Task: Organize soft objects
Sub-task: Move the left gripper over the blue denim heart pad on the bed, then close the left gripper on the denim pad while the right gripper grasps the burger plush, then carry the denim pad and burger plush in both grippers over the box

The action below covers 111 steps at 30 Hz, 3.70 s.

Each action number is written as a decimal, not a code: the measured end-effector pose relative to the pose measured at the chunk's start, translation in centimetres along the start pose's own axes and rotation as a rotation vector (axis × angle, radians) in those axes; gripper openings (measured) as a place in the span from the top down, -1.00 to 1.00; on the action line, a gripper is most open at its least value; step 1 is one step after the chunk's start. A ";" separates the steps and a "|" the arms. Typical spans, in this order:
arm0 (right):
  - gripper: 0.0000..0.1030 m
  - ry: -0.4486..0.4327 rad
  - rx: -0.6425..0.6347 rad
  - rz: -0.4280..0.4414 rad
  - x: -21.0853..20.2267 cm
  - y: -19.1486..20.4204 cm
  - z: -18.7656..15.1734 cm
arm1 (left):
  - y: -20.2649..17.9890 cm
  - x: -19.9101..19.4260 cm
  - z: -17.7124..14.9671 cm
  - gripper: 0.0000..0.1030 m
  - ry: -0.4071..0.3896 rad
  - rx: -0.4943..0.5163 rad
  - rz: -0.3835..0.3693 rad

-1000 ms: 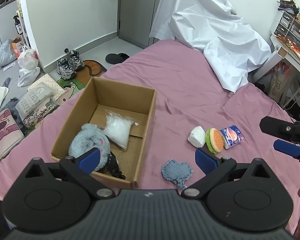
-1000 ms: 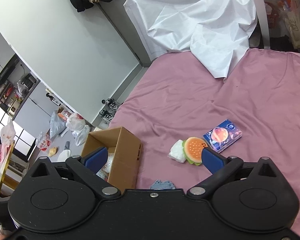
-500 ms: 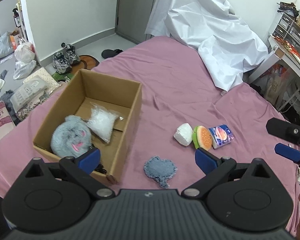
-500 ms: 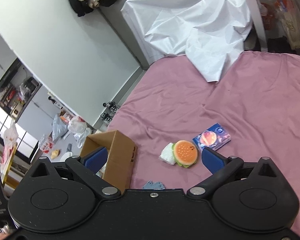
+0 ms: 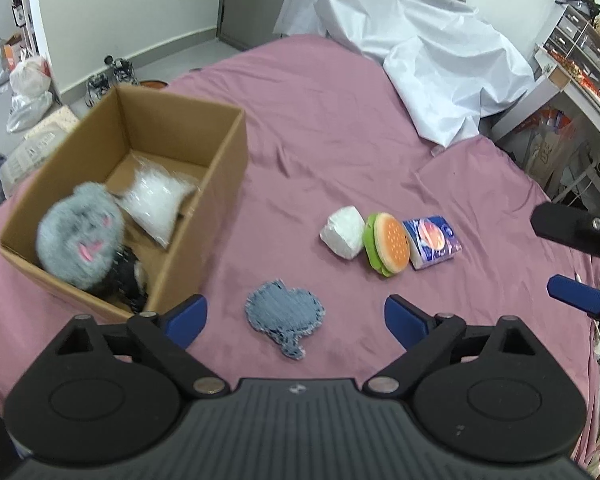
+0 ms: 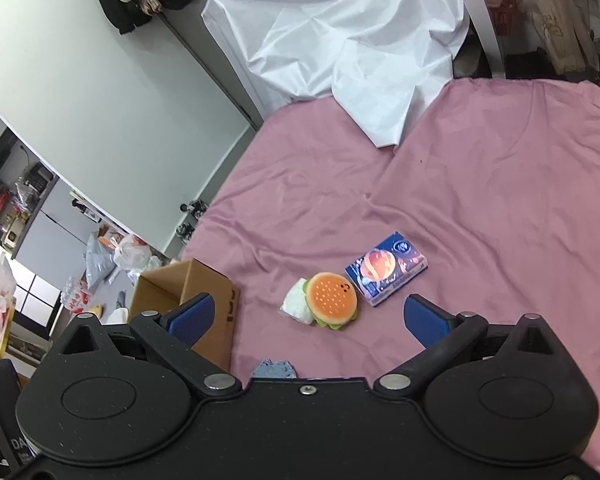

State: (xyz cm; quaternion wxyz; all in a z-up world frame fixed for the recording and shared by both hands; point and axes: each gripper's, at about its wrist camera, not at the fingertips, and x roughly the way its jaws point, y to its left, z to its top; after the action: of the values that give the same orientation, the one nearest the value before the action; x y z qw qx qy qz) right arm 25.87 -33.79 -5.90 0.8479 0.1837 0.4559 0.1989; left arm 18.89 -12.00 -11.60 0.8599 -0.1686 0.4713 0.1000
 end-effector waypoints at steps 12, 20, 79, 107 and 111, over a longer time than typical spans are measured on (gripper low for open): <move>-0.98 0.060 0.003 -0.021 2.7 -0.3 0.1 | -0.7 5.5 -1.2 -0.48 0.085 -0.003 0.033; -0.98 0.088 0.008 -0.028 4.4 -0.3 0.2 | -0.3 8.5 -1.4 -0.39 0.106 -0.025 0.070; 0.14 0.073 0.124 -0.068 8.6 1.1 0.4 | 1.8 1.7 4.6 0.16 -0.070 -0.050 -0.029; 0.13 -0.067 -0.014 0.017 1.4 5.0 -0.1 | 4.5 -5.5 5.1 0.16 -0.189 -0.036 0.017; 0.12 -0.082 -0.050 0.034 0.6 6.4 -0.3 | 5.4 -6.4 5.5 0.16 -0.208 -0.040 0.022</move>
State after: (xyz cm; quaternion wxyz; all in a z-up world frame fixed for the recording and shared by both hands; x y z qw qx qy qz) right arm 24.82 -28.00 -3.37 0.8667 0.1781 0.4124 0.2171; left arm 17.96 -5.02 -4.50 0.8994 -0.1694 0.3792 0.1361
